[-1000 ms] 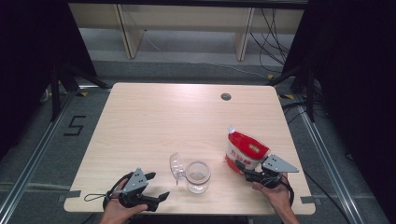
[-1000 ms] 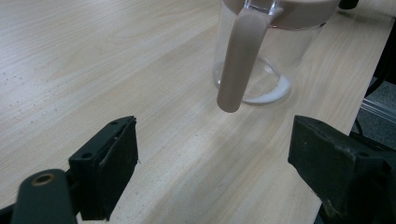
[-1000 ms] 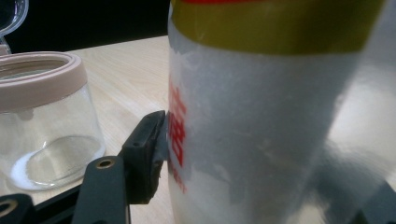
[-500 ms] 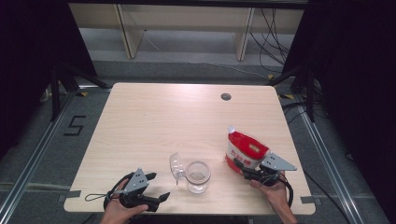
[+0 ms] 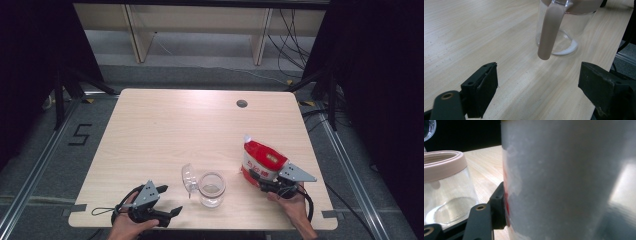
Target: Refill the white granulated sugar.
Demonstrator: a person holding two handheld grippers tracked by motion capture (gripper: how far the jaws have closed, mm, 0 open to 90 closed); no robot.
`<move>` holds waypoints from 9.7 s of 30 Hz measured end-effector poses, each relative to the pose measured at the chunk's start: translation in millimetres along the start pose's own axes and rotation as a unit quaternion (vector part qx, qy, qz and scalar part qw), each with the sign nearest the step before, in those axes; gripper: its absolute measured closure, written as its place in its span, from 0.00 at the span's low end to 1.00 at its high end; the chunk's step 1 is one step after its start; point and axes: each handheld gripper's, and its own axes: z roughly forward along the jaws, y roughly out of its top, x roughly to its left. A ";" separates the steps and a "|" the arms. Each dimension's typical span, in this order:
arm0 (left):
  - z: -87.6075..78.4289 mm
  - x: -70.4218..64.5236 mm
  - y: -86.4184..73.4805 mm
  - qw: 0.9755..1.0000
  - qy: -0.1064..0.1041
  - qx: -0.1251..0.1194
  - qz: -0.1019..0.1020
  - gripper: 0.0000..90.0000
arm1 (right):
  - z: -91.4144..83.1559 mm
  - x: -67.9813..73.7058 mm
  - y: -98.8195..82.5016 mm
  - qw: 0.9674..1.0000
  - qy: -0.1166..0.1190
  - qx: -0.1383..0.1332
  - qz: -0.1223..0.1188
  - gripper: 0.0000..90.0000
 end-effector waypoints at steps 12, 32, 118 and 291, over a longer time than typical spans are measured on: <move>-0.1 0.5 0.2 1.000 -0.001 0.003 0.006 0.17 | 3.6 -4.5 0.7 1.000 0.008 -0.011 -0.020 0.44; -0.6 -2.8 0.3 1.000 -0.004 0.006 -0.003 0.18 | 1.8 8.5 7.4 0.999 -0.018 0.002 -0.032 0.52; -0.8 0.8 -0.7 1.000 -0.003 0.015 -0.001 0.18 | -22.7 136.5 54.5 0.640 -0.151 0.204 -0.725 0.55; 1.0 0.4 -2.6 1.000 0.002 0.015 -0.006 0.18 | -34.0 132.6 72.7 0.563 -0.158 0.243 -0.774 0.58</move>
